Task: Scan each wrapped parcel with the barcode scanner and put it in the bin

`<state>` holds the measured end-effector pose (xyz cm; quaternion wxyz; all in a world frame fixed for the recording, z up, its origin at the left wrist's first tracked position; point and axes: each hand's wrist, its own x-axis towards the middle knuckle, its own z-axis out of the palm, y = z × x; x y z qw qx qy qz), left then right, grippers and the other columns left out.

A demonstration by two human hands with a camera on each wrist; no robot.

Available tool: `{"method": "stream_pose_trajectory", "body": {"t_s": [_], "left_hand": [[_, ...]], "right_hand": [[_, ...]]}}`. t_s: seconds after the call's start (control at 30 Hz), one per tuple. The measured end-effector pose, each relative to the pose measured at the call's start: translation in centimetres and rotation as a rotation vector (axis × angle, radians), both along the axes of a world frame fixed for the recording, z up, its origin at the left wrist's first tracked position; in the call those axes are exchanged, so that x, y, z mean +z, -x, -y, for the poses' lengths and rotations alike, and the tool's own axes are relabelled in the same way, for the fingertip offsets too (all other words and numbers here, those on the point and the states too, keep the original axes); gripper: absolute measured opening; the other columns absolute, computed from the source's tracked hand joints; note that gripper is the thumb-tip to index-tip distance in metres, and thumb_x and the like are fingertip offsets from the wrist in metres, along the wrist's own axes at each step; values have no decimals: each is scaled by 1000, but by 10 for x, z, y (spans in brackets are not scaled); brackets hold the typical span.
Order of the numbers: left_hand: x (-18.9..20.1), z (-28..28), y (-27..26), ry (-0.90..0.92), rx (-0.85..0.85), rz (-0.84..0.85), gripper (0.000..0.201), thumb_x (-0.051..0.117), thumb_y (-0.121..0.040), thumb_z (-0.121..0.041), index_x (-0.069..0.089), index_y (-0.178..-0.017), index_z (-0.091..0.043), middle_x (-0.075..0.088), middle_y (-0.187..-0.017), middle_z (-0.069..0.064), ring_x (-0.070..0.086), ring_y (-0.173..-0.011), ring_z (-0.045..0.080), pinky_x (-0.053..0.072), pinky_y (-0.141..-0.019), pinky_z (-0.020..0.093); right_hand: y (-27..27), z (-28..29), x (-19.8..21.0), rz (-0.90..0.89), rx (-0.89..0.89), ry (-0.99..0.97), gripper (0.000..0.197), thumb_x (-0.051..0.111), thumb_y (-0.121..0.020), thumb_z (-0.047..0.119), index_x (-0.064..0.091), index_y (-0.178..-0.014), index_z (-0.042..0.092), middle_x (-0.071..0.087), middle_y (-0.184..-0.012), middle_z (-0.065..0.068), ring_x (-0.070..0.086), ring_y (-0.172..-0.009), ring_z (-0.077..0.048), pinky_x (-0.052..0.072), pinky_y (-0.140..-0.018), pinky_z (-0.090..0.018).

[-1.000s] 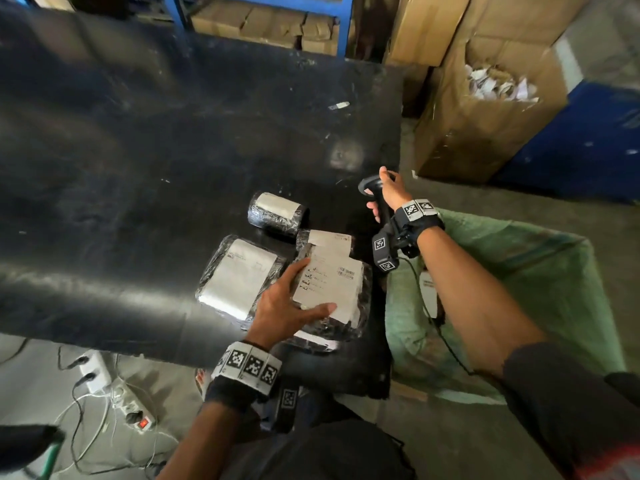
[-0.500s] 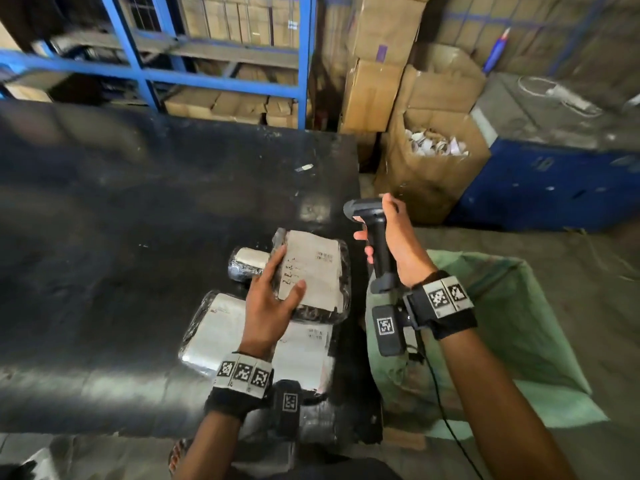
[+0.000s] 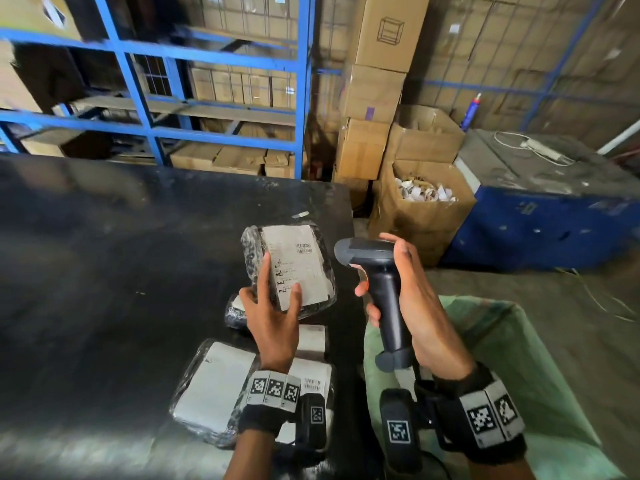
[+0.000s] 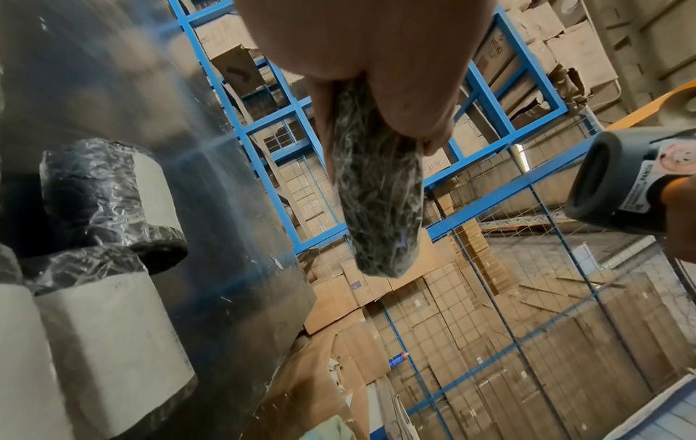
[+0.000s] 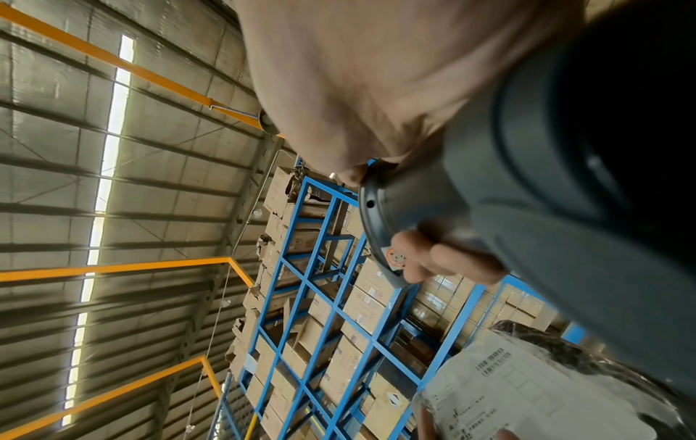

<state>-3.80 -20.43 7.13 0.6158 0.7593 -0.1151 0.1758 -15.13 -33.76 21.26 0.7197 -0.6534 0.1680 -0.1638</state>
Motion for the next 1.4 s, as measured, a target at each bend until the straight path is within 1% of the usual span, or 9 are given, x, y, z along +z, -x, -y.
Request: {"method": "stream_pose_trajectory", "body": {"t_s": [0.3, 0.63, 0.8, 0.9, 1.0, 1.13, 1.23, 1.33, 1.4], "left_hand": [[0, 0, -7, 9, 41, 25, 73, 76, -88, -26, 40, -151, -36, 44, -111, 10, 57, -98, 21, 39, -82, 1], [6, 0, -26, 1, 34, 47, 72, 76, -88, -22, 42, -151, -30, 44, -106, 10, 52, -92, 5, 35, -84, -3], [3, -17, -37, -42, 90, 23, 73, 77, -87, -23, 43, -151, -33, 46, -105, 11, 52, -89, 14, 36, -85, 2], [-2, -28, -44, -80, 146, -15, 74, 77, -86, -34, 41, -151, -39, 47, -103, 10, 50, -89, 13, 40, -85, 21], [-2, -39, -49, -84, 170, -38, 74, 75, -85, -37, 41, -151, -39, 49, -103, 12, 47, -88, 9, 41, -86, 25], [-2, -49, -54, -121, 186, -65, 75, 77, -86, -24, 42, -151, -34, 50, -104, 14, 49, -88, 12, 40, -87, 22], [0, -51, -60, -121, 182, -82, 74, 77, -86, -24, 43, -150, -35, 50, -106, 12, 51, -88, 11, 41, -86, 18], [1, -48, -68, -105, 159, -73, 74, 78, -86, -25, 43, -150, -35, 50, -107, 9, 50, -85, -7, 34, -83, -3], [1, -46, -73, -91, 144, -78, 74, 76, -86, -34, 42, -151, -36, 49, -107, 5, 49, -90, -16, 34, -80, -5]], "right_hand": [[-12, 7, 0, 14, 46, -41, 70, 45, -76, 77, 44, -132, 36, 65, -82, -18, 53, -46, -25, 46, -52, -31], [-46, 25, -19, -18, -34, 17, 42, 33, -97, 54, 41, -133, 32, 69, -92, -25, 54, -46, -26, 45, -48, -32], [-107, 47, -86, -222, -194, 87, 25, 36, -100, 54, 40, -123, 44, 70, -91, -11, 55, -49, -21, 46, -44, -28], [-144, 57, -137, -356, -232, 94, 37, 37, -99, 55, 38, -130, 36, 68, -97, -16, 56, -54, -20, 44, -39, -25], [-171, 63, -180, -463, -231, 102, 43, 39, -99, 52, 35, -136, 31, 64, -92, -8, 61, -62, -21, 43, -37, -24], [-194, 70, -231, -619, -204, 103, 46, 42, -100, 47, 34, -140, 27, 63, -113, -13, 68, -89, -33, 41, -32, -20], [-204, 78, -273, -722, -143, 76, 47, 39, -101, 45, 27, -143, 27, 61, -98, -12, 58, -65, -21, 44, -35, -24], [-207, 81, -305, -756, -131, 33, 51, 40, -101, 43, 24, -147, 25, 58, -119, -16, 53, -69, -20, 48, -45, -31], [-209, 82, -313, -747, -143, 52, 51, 41, -102, 40, 25, -147, 22, 57, -116, -15, 54, -70, -22, 51, -56, -37]]}}
